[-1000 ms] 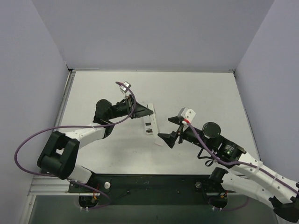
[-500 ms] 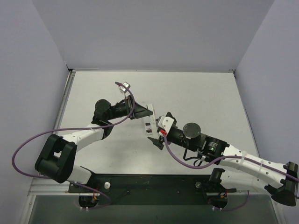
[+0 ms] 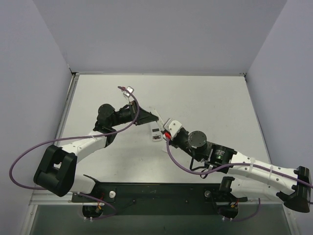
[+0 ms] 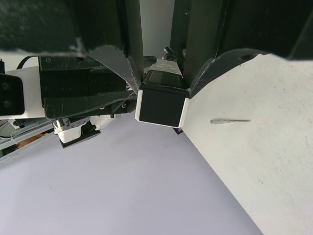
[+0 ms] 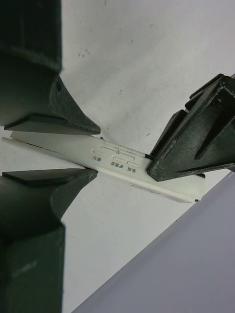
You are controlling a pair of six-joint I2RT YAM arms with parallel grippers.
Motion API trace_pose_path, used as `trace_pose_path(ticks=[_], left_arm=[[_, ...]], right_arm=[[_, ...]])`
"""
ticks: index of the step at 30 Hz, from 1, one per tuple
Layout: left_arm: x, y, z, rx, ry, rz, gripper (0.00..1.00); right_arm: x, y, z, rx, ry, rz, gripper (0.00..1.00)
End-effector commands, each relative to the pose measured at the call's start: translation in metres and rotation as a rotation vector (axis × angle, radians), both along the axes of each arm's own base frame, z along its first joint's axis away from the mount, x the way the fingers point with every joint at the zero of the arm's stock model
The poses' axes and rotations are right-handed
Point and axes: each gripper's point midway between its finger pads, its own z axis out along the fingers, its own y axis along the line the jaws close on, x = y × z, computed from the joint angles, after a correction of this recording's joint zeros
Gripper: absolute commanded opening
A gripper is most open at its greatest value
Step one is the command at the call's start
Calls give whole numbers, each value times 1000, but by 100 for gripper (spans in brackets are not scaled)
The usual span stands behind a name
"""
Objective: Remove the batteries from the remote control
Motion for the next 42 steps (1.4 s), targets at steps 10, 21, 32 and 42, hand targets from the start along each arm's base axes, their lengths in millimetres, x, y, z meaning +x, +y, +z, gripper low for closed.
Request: trace_pose_path(ticks=[10, 21, 32, 42], left_arm=[[10, 0, 15, 5, -44, 56, 0], [24, 1, -24, 138, -8, 117, 0], [37, -26, -80, 254, 54, 94, 0], [53, -65, -123, 296, 133, 52, 0]], right_arm=[[-24, 1, -44, -65, 86, 39, 6], [-11, -9, -54, 43, 228, -62, 15], [17, -55, -100, 147, 360, -354, 10], [22, -111, -149, 175, 489, -683, 14]])
